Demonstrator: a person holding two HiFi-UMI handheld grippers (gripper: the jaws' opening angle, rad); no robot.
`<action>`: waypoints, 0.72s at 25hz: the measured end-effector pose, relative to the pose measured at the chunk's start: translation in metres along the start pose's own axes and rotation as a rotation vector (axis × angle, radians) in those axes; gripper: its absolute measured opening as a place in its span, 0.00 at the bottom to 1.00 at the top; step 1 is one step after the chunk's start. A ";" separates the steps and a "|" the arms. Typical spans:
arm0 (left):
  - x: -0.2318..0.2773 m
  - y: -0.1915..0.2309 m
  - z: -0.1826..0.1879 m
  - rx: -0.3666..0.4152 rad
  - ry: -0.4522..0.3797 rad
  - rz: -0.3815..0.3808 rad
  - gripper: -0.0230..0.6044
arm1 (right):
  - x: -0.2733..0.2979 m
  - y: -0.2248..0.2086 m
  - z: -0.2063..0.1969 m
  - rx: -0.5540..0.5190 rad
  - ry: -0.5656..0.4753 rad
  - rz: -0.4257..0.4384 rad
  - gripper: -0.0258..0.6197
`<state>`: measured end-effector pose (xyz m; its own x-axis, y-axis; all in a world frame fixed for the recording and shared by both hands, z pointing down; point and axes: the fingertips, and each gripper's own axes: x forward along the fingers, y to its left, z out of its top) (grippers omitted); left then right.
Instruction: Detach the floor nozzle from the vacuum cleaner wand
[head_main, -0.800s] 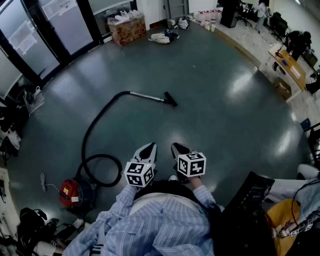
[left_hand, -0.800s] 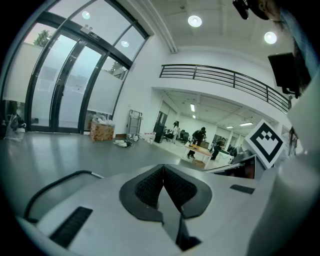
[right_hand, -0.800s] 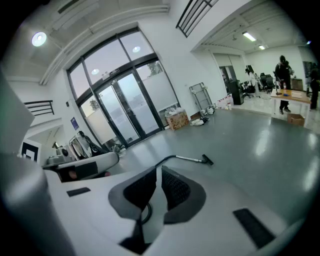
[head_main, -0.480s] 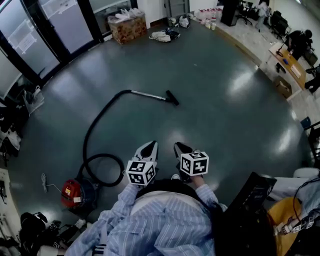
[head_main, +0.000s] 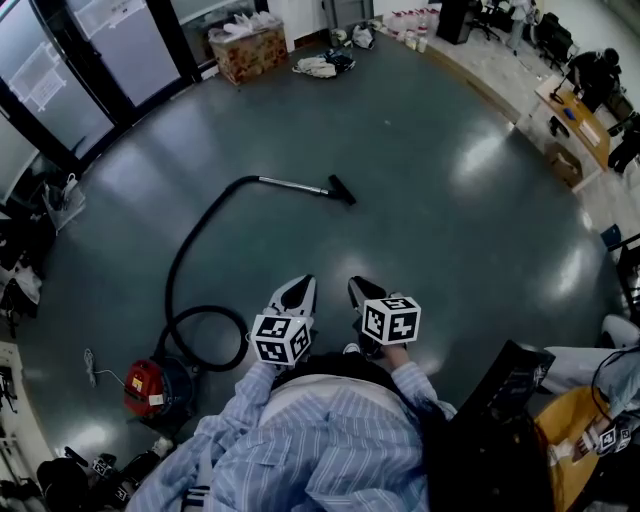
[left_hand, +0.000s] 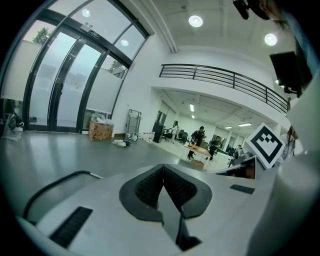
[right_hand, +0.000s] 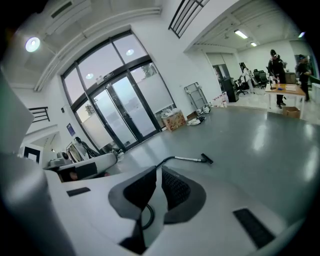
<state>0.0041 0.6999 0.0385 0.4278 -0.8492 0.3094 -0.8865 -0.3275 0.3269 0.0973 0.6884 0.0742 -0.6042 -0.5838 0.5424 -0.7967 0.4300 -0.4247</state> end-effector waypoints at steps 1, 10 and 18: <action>0.001 0.000 -0.001 -0.005 -0.001 0.001 0.05 | 0.000 -0.002 -0.001 -0.003 0.003 -0.001 0.10; 0.021 -0.019 -0.001 -0.087 0.000 -0.013 0.04 | -0.005 -0.026 -0.004 -0.021 0.046 0.009 0.10; 0.034 -0.036 -0.005 -0.098 -0.007 0.025 0.04 | -0.010 -0.054 -0.005 -0.009 0.076 0.022 0.10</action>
<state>0.0516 0.6853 0.0420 0.4042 -0.8596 0.3125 -0.8753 -0.2644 0.4050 0.1464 0.6739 0.0953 -0.6207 -0.5206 0.5863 -0.7831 0.4484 -0.4308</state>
